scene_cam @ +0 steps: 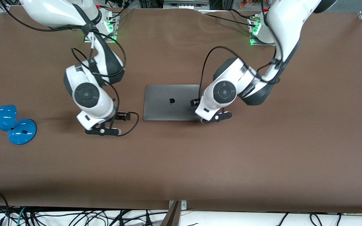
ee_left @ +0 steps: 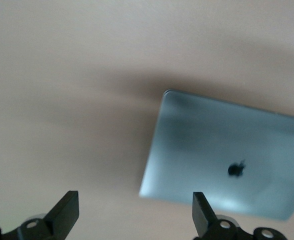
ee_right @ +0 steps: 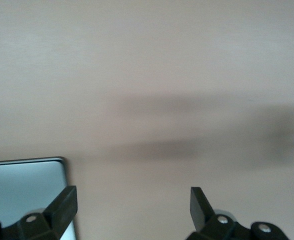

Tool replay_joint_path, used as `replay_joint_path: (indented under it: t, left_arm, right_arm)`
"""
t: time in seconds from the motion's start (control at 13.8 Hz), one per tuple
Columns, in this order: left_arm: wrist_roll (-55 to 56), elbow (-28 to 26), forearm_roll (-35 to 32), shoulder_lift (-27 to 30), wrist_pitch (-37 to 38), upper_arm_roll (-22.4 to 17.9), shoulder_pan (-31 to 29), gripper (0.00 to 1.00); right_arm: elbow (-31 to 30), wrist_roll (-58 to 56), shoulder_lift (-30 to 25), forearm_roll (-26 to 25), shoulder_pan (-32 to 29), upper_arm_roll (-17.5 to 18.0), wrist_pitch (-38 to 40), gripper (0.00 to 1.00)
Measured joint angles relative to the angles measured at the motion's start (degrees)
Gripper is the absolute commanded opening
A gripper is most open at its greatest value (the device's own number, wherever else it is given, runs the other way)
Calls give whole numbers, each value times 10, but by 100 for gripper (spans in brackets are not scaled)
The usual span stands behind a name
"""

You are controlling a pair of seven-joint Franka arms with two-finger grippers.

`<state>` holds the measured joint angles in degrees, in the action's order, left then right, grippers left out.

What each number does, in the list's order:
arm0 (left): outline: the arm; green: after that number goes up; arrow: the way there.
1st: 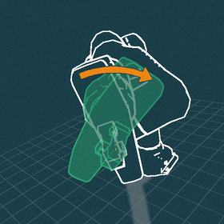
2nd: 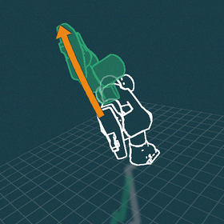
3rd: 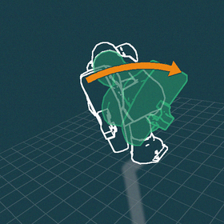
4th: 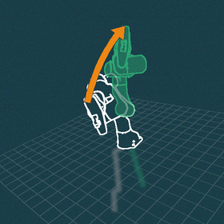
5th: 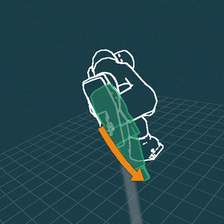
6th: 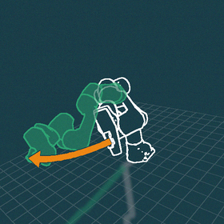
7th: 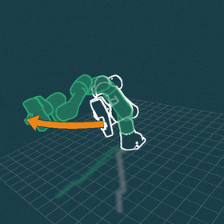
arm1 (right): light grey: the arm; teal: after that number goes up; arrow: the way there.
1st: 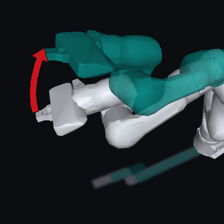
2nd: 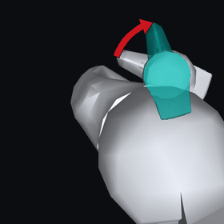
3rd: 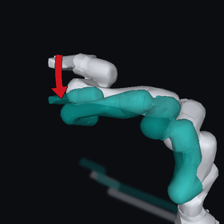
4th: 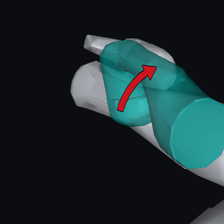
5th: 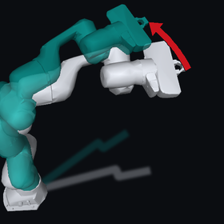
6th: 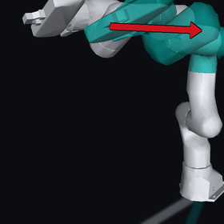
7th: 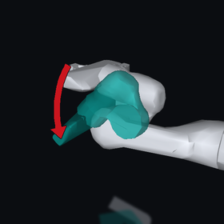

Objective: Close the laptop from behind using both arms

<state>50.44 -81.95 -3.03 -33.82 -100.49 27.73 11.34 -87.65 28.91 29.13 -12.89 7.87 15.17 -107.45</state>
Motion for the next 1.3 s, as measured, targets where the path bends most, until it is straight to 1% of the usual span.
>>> replay_joint_path:
  t: [0.07, 0.14, 0.29, 0.51, 0.58, 0.72, 0.87, 1.01, 1.09, 1.16, 1.3]
  left_arm:
    - [-14, -1, 2, 30, 27, -5, -5, 100]
    - [-38, -2, 7, 60, 54, -20, -8, 100]
    - [-115, -11, 19, 115, 98, -66, -9, 100]
    - [-221, -59, 34, 193, 119, -133, -11, 100]
    - [-254, -82, 34, 221, 119, -156, -12, 100]
    - [-330, -122, 35, 272, 119, -209, -12, 100]
    - [-405, -148, 36, 315, 119, -270, -14, 100]
    - [-457, -159, 36, 344, 119, -321, -14, 100]
    - [-476, -159, 36, 352, 118, -335, -14, 100]
    - [-488, -158, 36, 359, 116, -343, -14, 100]
    - [-490, -150, 37, 362, 116, -342, -11, 100]
  right_arm:
    - [0, -19, -12, 3, -14, 0, 13, 100]
    - [1, -44, -26, 7, -28, -2, 21, 100]
    - [1, -93, -56, 12, -41, -22, 44, 100]
    - [-3, -145, -105, 16, -43, -72, 60, 100]
    - [-6, -157, -124, 25, -43, -92, 61, 100]
    - [-10, -190, -162, 68, -45, -139, 68, 100]
    - [-11, -248, -194, 87, -47, -174, 89, 100]
    - [-13, -276, -228, 87, -48, -183, 120, 100]
    - [-14, -277, -245, 87, -48, -183, 136, 100]
    - [-15, -277, -261, 88, -47, -183, 151, 100]
    - [-24, -276, -280, 90, -49, -185, 162, 100]
